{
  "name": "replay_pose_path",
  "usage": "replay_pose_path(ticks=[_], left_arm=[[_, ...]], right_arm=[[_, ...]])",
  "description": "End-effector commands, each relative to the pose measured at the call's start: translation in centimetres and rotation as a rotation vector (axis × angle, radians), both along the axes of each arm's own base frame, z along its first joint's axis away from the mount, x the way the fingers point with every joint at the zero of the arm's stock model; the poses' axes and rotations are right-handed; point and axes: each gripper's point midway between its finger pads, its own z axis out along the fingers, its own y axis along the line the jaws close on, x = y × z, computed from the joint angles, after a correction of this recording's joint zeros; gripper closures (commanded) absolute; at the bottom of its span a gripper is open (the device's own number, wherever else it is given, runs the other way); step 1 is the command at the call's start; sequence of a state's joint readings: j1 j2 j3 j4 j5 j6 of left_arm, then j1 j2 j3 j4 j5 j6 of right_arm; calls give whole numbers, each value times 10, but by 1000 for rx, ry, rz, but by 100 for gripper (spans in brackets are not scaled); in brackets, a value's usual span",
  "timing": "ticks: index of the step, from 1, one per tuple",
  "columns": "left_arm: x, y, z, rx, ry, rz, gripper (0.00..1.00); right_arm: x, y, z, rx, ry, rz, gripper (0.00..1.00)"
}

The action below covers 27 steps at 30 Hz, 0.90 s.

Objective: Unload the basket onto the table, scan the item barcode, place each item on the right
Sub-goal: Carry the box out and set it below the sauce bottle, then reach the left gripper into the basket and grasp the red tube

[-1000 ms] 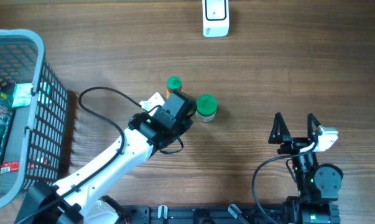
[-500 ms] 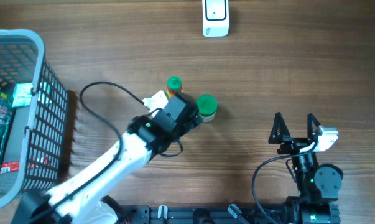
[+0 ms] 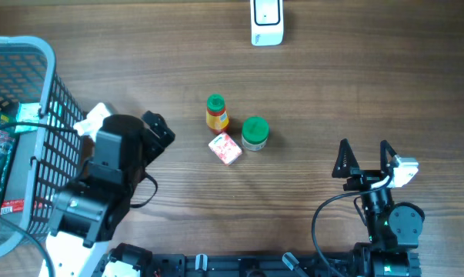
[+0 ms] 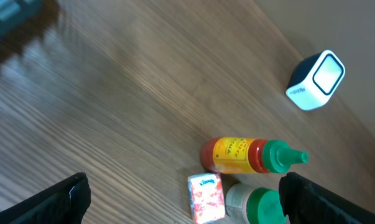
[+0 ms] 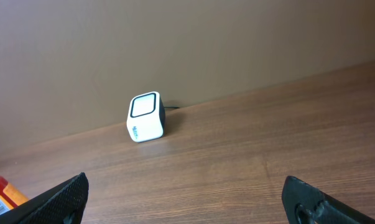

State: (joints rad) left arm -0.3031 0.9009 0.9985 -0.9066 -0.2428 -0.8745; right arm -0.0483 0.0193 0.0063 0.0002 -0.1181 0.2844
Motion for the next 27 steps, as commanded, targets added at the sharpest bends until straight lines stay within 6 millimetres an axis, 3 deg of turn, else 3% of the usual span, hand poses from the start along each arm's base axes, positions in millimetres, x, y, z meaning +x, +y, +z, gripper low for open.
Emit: replay_pose_path(ticks=[1,7,9,15,27], left_arm=[[2,19,32,47,-62,32,0],[2,38,78,102,-145,60,0],[0,58,98,143,-141,140,0],[6,78,131,195,-105,188,0],[7,107,139,201,-91,297,0]], right_arm=[[0,-1,2,6,-9,-10,0],[0,-1,2,6,-9,-10,0],[0,-1,2,6,-9,-10,0],[0,-1,2,6,-9,-10,0],[0,-1,2,6,-9,-10,0]])
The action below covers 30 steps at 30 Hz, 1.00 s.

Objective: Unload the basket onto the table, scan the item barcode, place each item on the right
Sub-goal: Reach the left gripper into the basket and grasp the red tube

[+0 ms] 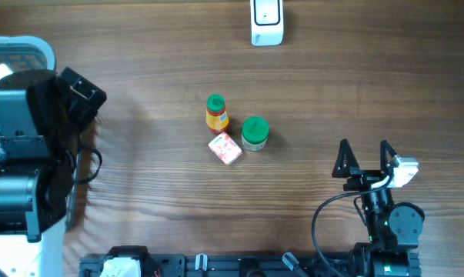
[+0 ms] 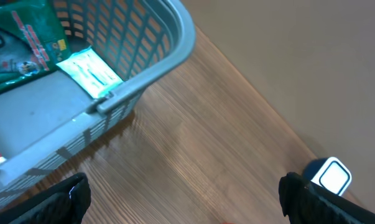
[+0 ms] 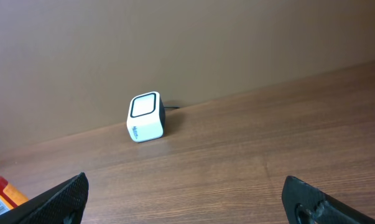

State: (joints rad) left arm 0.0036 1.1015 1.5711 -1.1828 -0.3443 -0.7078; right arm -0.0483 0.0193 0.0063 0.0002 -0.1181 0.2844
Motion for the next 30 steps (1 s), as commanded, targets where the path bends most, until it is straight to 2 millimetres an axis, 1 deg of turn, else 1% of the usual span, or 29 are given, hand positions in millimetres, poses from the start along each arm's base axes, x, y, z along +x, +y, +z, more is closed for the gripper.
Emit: replay_pose_path(ticks=[1,4,9,13,15,16,17,18,19,21,24,25,27,30], left_arm=[[-4,14,11,26,-21,41,0],[-8,21,23,27,-48,69,0],[-16,29,50,35,-114,104,0],[-28,58,73,85,-160,236,0],[-32,77,74,89,-153,314,0],[-37,92,68,75,-136,383,0],[-40,103,62,60,-118,437,0],[-46,117,53,44,-86,501,0],[-51,132,41,28,-42,564,0],[-57,154,18,3,58,639,0],[-56,171,-14,-43,184,680,0],[-53,174,-22,-61,208,679,0],[-49,177,-45,-125,280,681,0],[-57,192,-86,-219,422,771,1]], right_arm=[[0,-1,2,6,-9,-10,0],[0,-1,2,6,-9,-10,0],[0,-1,2,6,-9,-10,0],[0,-1,2,6,-9,-10,0],[0,-1,2,6,-9,-10,0],[0,-1,2,6,-9,-10,0],[0,-1,2,6,-9,-10,0],[0,-1,2,6,-9,-10,1],[0,-1,2,6,-9,-10,0],[0,-1,2,6,-9,-10,0],[0,-1,2,6,-9,-10,0],[0,-1,2,6,-9,-10,0],[0,-1,2,6,-9,-10,0],[0,-1,2,6,-9,-10,0]])
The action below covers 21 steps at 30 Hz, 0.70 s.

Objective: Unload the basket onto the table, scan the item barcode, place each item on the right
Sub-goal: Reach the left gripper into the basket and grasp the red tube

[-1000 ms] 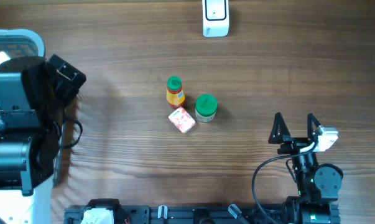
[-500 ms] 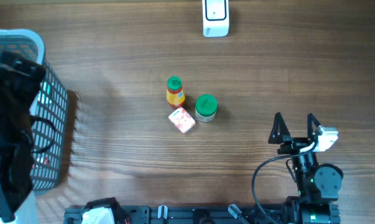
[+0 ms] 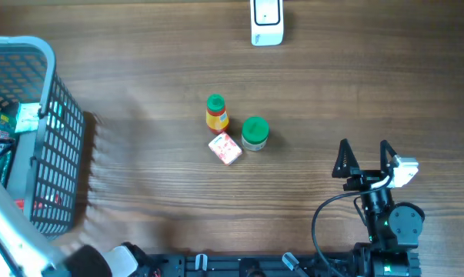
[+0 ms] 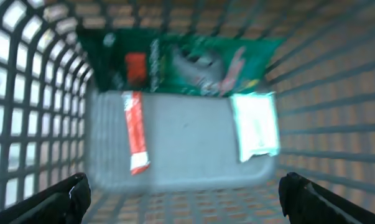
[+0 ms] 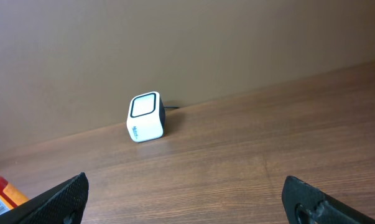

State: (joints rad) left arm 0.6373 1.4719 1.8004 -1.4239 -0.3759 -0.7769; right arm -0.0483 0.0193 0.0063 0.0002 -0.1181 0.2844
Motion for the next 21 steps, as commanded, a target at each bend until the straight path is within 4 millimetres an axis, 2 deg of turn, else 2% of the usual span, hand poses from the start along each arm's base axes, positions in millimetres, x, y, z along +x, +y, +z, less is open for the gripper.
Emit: replay_pose_path(ticks=[1,3,7,13,17,21], left_arm=[[-4,17,-44,-139,78,103,7],[-8,22,-72,-240,116,132,12],[-25,29,-127,-372,166,183,12],[-34,19,-216,-468,157,161,11],[-40,12,-248,-473,163,159,16],[-46,4,-268,-480,170,161,22]], right_arm=[[0,-1,2,6,-9,-10,0],[0,-1,2,6,-9,-10,0],[0,-1,2,6,-9,-10,0],[0,-1,2,6,-9,-10,0],[0,-1,2,6,-9,-10,0],[0,-1,2,6,-9,-10,0]])
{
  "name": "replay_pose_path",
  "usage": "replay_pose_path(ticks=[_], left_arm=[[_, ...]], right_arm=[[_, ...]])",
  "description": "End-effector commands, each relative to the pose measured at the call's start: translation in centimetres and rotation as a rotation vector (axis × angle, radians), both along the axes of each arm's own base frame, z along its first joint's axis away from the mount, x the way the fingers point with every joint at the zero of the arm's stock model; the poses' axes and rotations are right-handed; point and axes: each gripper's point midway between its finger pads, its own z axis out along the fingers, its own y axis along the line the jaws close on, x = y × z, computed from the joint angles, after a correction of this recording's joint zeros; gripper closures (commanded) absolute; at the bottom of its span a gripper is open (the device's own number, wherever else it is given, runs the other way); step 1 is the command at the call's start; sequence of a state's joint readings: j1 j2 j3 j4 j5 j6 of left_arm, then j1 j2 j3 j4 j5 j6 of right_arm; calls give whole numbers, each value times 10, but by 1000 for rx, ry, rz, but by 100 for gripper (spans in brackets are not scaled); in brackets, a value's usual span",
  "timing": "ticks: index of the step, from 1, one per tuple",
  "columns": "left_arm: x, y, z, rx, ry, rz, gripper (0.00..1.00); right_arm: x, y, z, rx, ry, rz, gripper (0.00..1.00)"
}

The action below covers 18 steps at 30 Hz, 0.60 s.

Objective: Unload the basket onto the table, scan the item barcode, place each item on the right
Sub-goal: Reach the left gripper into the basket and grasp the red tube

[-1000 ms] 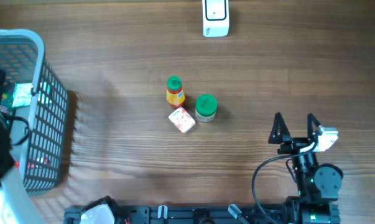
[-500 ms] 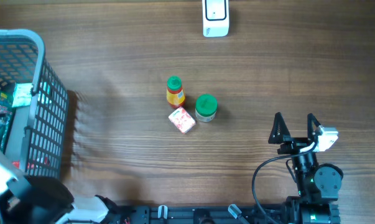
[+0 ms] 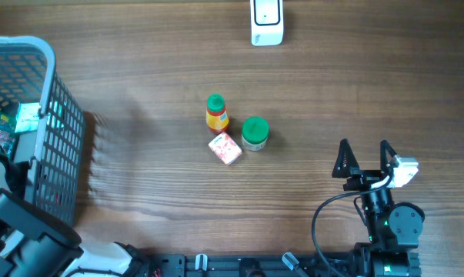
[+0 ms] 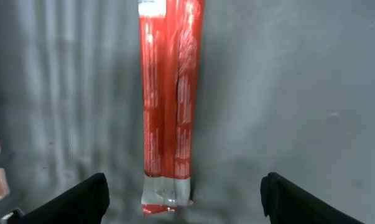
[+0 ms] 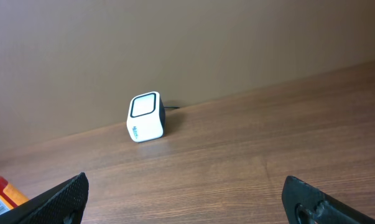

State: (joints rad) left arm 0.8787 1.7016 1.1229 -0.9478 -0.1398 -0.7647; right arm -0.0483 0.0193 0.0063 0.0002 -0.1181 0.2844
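A long red packet point(image 4: 168, 93) with a white end lies flat on the grey floor of the basket point(image 4: 287, 74). My left gripper point(image 4: 184, 202) is open low over it, its fingers point(image 4: 81, 199) standing either side of the packet's near end without touching it. In the overhead view the left arm point(image 3: 20, 227) reaches into the blue-grey basket point(image 3: 51, 100) at the left edge. The white barcode scanner point(image 3: 266, 21) stands at the table's far edge, also visible as the scanner point(image 5: 146, 117). My right gripper point(image 3: 364, 158) is open and holds nothing.
A green-capped sauce bottle point(image 3: 216, 113), a green-lidded jar point(image 3: 255, 132) and a small pink carton point(image 3: 225, 148) stand grouped mid-table. A green bag and a teal-white packet point(image 3: 28, 115) lie in the basket. The basket's mesh walls surround the left gripper.
The left wrist view showed the whole basket floor from higher up; now it is close above the red packet, open fingers flanking its end. The right arm has not moved.
My left gripper was open over the table near the three grouped items. Then it was at the basket's rim, then above the basket looking down at its contents, and now low inside over the red packet. The right gripper stayed open and still.
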Motion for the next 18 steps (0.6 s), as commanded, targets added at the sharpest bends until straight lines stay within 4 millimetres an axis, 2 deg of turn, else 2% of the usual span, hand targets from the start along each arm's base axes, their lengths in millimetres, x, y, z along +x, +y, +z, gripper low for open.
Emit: replay_pose_path(ticks=[1,5,6,7,8,9,10,14,16,18], left_arm=[[-8,-9,-16,-20,11,-5,22],[-16,-17,-35,-21,22,-4,23],[-19,-19,-40,-20,26,-2,30],[-21,-21,-45,-20,28,0,45],[-23,-23,-48,-21,31,0,70],[-23,-23,-48,-21,30,0,88],[-22,-23,-48,-19,29,-1,96],[-17,-16,-35,15,1,-1,96],[-13,-12,-18,42,-21,0,96],[-9,-6,7,89,-62,0,96]], right_arm=[[0,-1,2,6,-9,-10,0],[0,-1,2,6,-9,-10,0],[0,-1,2,6,-9,-10,0],[0,-1,2,6,-9,-10,0],[0,-1,2,6,-9,-9,0],[0,-1,2,6,-9,-7,0],[0,-1,2,6,-9,-8,0],[0,-1,2,6,-9,-8,0],[0,-1,2,6,-9,-7,0],[0,-1,2,6,-9,-8,0]])
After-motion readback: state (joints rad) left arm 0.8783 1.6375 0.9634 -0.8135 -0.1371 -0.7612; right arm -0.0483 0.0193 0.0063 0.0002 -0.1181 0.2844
